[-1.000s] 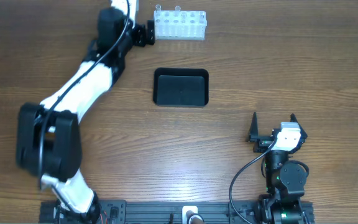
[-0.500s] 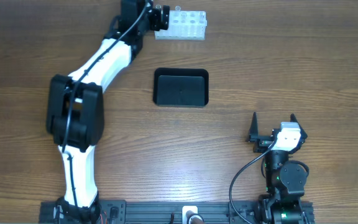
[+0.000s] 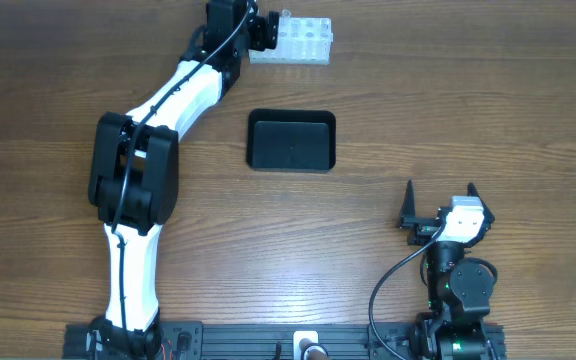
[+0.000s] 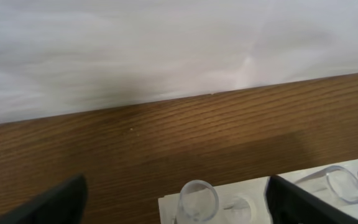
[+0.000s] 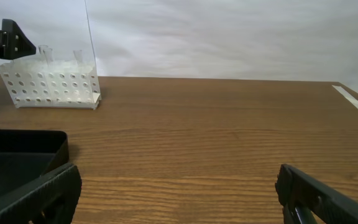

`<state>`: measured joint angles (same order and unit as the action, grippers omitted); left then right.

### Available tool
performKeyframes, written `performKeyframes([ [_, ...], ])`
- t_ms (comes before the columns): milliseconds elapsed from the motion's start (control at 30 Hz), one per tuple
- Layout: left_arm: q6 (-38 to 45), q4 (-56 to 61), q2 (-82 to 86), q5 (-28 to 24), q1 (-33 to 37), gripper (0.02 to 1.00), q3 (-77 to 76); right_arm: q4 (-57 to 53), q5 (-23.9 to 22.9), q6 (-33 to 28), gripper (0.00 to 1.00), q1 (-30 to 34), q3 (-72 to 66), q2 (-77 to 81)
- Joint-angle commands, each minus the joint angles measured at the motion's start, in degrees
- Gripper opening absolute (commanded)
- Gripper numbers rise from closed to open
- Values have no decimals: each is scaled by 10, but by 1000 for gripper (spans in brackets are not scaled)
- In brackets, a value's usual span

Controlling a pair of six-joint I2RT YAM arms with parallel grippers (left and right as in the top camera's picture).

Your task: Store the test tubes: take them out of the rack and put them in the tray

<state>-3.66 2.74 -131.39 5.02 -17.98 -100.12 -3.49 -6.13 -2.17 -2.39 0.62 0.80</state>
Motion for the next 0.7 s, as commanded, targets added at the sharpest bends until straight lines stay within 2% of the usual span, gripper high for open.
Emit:
performKeyframes([
  [33,7,3,-14,10,-2,761,-15,-2,1,-2,993,3,-3,-4],
  [100,7,10,-17,14,-3,687,-15,-2,1,-2,991,3,-3,-4],
  [700,7,22,-24,15,-14,286,-15,-2,1,-2,991,3,-3,-4],
])
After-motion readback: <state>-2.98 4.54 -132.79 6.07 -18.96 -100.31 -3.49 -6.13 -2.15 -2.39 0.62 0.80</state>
